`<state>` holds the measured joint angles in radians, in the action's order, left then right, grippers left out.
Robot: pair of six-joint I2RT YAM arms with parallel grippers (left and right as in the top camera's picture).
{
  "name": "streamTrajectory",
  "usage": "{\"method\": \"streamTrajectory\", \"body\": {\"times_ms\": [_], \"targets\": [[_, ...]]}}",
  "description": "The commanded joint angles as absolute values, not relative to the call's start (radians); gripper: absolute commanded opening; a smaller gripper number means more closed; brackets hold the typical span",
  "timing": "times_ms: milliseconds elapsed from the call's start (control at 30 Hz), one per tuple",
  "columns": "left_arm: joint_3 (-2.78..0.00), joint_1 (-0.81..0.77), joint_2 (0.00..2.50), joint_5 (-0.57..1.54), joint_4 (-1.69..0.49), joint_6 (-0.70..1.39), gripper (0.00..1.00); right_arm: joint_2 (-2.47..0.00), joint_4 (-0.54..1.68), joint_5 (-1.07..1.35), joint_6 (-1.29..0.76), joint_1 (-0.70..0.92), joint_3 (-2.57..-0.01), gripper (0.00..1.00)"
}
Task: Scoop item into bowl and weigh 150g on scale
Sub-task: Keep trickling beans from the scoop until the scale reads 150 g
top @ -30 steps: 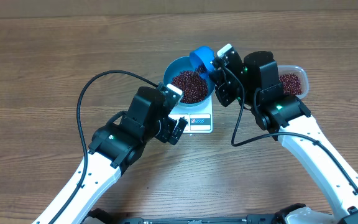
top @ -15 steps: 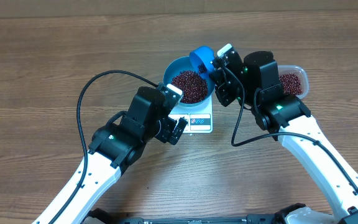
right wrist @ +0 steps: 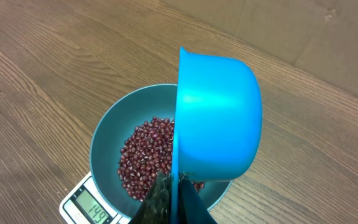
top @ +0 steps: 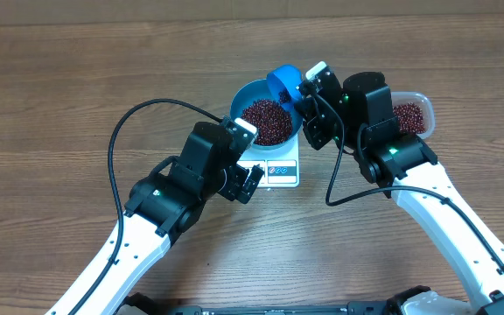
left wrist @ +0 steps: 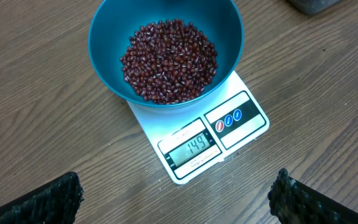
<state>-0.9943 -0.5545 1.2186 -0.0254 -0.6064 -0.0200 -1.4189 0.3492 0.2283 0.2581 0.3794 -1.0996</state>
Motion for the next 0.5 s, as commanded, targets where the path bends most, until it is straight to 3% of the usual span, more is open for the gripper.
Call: {"method": "streamTrajectory", "body": {"times_ms": [0, 467], "targets": [[-0.992, -0.550, 1.222, -0.010, -0.606, -0.007, 0.99, -1.418, 0.339, 0.226, 0.251, 0.373, -1.125, 0.04], [-0.992, -0.550, 1.222, -0.010, -0.606, -0.007, 1.00, -1.422, 0.273, 0.230, 0.232, 0.373, -1.125, 0.04]]}}
